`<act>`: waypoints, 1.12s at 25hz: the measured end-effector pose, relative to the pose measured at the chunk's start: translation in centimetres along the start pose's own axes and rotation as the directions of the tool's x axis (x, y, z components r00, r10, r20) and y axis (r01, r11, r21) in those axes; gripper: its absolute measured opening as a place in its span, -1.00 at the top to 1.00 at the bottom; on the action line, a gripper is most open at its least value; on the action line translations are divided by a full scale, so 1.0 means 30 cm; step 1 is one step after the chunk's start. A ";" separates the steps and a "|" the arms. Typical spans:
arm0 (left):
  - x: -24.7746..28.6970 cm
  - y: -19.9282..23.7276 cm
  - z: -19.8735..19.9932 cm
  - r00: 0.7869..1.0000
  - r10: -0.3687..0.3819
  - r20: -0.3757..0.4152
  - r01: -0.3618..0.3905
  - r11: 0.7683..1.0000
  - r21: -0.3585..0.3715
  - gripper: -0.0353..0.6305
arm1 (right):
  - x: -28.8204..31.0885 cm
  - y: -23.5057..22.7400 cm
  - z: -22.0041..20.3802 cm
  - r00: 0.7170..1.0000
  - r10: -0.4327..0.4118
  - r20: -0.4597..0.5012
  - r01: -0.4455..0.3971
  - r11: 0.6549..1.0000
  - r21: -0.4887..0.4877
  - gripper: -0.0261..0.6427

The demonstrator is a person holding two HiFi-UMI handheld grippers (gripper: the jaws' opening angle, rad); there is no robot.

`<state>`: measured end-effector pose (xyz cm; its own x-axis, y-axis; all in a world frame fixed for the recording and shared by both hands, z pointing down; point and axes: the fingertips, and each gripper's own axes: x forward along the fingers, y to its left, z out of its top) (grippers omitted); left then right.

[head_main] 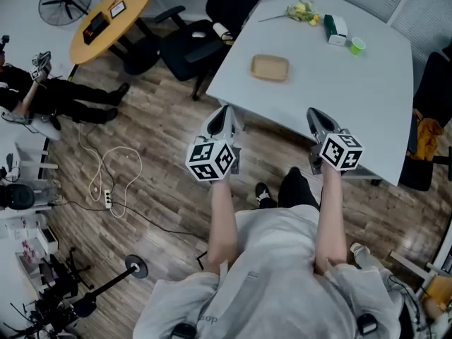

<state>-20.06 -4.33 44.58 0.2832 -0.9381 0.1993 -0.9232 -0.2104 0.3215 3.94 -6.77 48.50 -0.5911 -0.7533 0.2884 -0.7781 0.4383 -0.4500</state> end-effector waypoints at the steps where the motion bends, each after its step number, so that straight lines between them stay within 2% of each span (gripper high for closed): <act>1: 0.006 0.003 -0.006 1.000 0.001 -0.005 -0.001 1.000 0.000 0.88 | 0.006 -0.007 -0.003 1.000 -0.001 -0.003 0.001 1.000 0.002 0.91; 8: 0.104 0.065 -0.027 0.999 0.040 -0.037 -0.039 0.999 0.017 0.88 | 0.135 -0.093 -0.011 1.000 0.009 -0.030 -0.009 1.000 0.015 0.91; 13: 0.237 0.128 0.008 0.996 0.075 -0.045 -0.075 0.997 0.015 0.88 | 0.282 -0.150 0.047 0.998 0.024 -0.058 -0.025 1.000 -0.003 0.91; 19: 0.467 0.137 0.027 0.995 0.067 -0.068 -0.068 0.998 -0.005 0.88 | 0.427 -0.247 0.132 0.996 0.024 -0.082 -0.024 1.000 -0.006 0.91; 24: 0.632 0.126 -0.036 0.990 0.037 -0.133 -0.038 0.999 0.001 0.88 | 0.512 -0.352 0.116 0.994 0.008 -0.107 -0.005 1.000 0.030 0.91; 28: 0.735 0.146 -0.074 0.983 0.042 -0.180 -0.040 0.999 0.013 0.88 | 0.578 -0.410 0.101 0.992 -0.002 -0.129 0.008 0.999 0.047 0.91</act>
<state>-17.28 -25.33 52.45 0.2866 -0.8812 0.3759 -0.9372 -0.1765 0.3008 3.90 -26.71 56.48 -0.6117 -0.6848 0.3961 -0.7723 0.4086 -0.4864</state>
